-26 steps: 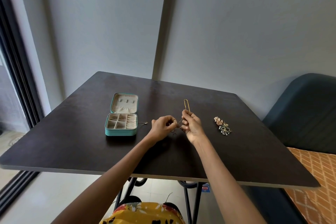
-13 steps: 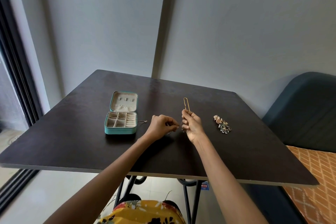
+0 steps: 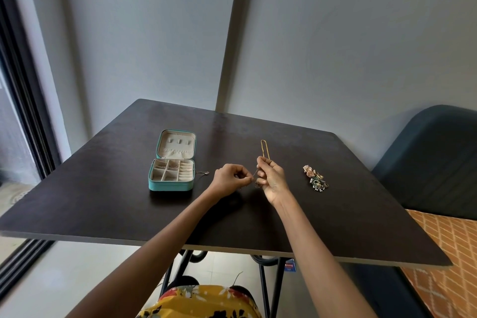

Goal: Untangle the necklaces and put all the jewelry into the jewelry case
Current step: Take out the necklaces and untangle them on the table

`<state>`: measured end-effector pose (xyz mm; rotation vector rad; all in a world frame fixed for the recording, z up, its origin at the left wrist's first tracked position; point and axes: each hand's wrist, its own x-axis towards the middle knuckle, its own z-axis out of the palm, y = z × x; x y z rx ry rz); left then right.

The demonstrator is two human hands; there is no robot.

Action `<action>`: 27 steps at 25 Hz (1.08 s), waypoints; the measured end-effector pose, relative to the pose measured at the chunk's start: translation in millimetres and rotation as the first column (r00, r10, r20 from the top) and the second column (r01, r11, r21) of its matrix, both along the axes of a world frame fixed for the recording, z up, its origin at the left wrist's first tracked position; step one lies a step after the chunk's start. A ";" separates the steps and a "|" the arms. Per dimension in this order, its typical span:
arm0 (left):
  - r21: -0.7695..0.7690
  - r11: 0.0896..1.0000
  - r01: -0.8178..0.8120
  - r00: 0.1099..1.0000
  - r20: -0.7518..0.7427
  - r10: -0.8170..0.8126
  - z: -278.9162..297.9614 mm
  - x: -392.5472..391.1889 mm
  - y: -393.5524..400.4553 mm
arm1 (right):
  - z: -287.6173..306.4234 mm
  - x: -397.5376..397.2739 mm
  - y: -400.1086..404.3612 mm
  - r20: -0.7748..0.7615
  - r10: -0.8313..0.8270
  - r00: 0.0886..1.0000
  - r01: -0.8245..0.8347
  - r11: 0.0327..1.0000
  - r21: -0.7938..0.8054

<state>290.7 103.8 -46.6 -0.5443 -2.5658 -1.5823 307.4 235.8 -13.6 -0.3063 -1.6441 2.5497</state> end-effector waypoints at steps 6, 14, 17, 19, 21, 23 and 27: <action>0.138 0.989 0.058 0.991 0.115 -0.074 -3.0 0.0 -0.5 | -0.6 -0.1 -1.7 0.005 0.000 1.000 0.000 1.000 -0.001; 0.235 0.968 0.089 0.979 0.159 -0.129 7.4 0.2 -3.9 | 3.8 -2.0 1.5 -0.001 -0.021 1.000 0.020 0.999 -0.044; 0.133 0.990 0.034 0.991 0.124 -0.051 0.0 -2.6 1.5 | 13.2 -1.5 2.3 -0.010 0.014 1.000 -0.014 0.999 0.032; 0.047 0.999 0.014 0.997 0.080 -0.017 -3.7 -0.8 2.7 | 17.6 -2.1 2.1 -0.012 0.031 0.999 -0.029 0.992 0.127; 0.059 0.998 0.028 0.998 0.049 -0.031 -3.9 0.7 1.1 | 21.7 -2.9 4.2 -0.018 0.026 0.999 -0.023 0.986 0.163; 0.095 0.994 0.053 0.998 0.028 -0.056 -2.6 3.2 -2.5 | 24.6 -3.7 5.8 -0.022 0.025 0.999 -0.021 0.987 0.157; 0.172 0.974 0.145 0.987 0.045 -0.155 1.4 7.5 -5.5 | 30.5 -2.6 2.4 -0.030 0.075 0.997 -0.069 0.983 0.172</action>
